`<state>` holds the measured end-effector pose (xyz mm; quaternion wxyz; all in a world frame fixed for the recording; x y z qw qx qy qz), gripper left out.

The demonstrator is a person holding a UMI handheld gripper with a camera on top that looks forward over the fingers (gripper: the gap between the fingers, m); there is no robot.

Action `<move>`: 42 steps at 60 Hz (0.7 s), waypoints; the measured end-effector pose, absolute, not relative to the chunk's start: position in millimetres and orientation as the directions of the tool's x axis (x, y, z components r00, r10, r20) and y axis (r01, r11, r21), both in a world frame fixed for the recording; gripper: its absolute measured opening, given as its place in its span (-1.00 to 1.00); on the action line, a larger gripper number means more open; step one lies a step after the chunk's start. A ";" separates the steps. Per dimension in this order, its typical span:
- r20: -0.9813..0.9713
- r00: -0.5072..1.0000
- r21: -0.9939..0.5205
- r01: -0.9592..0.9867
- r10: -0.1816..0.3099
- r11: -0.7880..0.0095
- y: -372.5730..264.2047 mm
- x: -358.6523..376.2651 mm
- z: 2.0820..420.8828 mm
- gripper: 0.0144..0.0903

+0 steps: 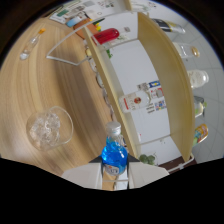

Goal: Make me a cup of Mount Fuji.

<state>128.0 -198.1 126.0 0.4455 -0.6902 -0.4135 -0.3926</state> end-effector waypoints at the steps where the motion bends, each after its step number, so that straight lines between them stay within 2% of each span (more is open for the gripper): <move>1: 0.922 0.312 -0.255 0.935 0.231 -0.244 -197.4 125.5 126.4 -0.46; 6: 0.955 0.113 -0.073 0.985 0.273 -0.154 -196.7 112.8 125.2 -0.46; 9: 0.961 -0.024 0.051 0.995 0.277 -0.091 -193.0 107.6 123.3 -0.47; 13: 0.943 -0.161 0.189 0.979 0.293 -0.070 -196.7 106.5 118.0 -0.46; 16: 0.932 -0.231 0.256 0.965 0.280 -0.057 -191.4 108.2 117.8 -0.46; 25: 0.894 -0.353 0.380 0.924 0.275 -0.051 -188.4 107.9 120.8 -0.47; 34: 0.905 -0.306 0.338 0.939 0.297 -0.064 -193.3 111.9 120.8 -0.46; 39: 0.945 -0.139 0.175 0.980 0.295 -0.099 -200.7 109.9 132.1 -0.46; 42: 0.963 0.014 0.019 0.993 0.269 -0.117 -203.1 107.8 146.8 -0.46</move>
